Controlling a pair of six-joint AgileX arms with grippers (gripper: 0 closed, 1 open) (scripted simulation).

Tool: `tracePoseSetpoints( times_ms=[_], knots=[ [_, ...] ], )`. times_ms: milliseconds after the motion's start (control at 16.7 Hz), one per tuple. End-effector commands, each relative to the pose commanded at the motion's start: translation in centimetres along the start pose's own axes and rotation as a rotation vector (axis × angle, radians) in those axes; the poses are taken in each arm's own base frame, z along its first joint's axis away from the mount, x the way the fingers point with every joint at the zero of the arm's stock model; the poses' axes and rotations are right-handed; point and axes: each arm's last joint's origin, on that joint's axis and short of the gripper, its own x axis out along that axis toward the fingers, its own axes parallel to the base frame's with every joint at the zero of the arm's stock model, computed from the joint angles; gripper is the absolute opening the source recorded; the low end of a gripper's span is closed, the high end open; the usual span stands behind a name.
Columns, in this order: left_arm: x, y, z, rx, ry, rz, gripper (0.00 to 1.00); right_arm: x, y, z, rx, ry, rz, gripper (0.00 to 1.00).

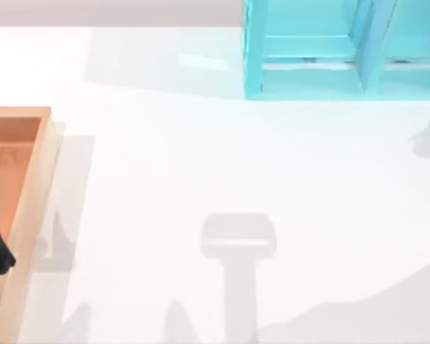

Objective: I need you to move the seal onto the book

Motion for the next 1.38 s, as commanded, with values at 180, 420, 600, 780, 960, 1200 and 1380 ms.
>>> tracePoseSetpoints(
  times_ms=[180,420,600,780,960,1200,1380],
  knots=[
    [0.0,0.0,0.0,0.000,0.000,0.000,1.00,3.2,-0.2,0.0,0.000,-0.002,0.000,1.00],
    [0.0,0.0,0.0,0.000,0.000,0.000,1.00,6.8,0.0,0.1,0.000,-0.004,0.000,1.00],
    [0.0,0.0,0.0,0.000,0.000,0.000,1.00,7.6,0.1,0.1,0.000,-0.001,0.000,1.00],
    [0.0,0.0,0.0,0.000,0.000,0.000,1.00,7.6,0.1,0.1,0.000,-0.001,0.000,1.00],
    [0.0,0.0,0.0,0.000,0.000,0.000,1.00,7.6,0.1,0.1,0.000,-0.001,0.000,0.77],
    [0.0,0.0,0.0,0.000,0.000,0.000,1.00,7.6,0.1,0.1,0.000,-0.001,0.000,0.47],
    [0.0,0.0,0.0,0.000,0.000,0.000,1.00,7.6,0.1,0.1,0.000,-0.001,0.000,0.25]
  ],
)
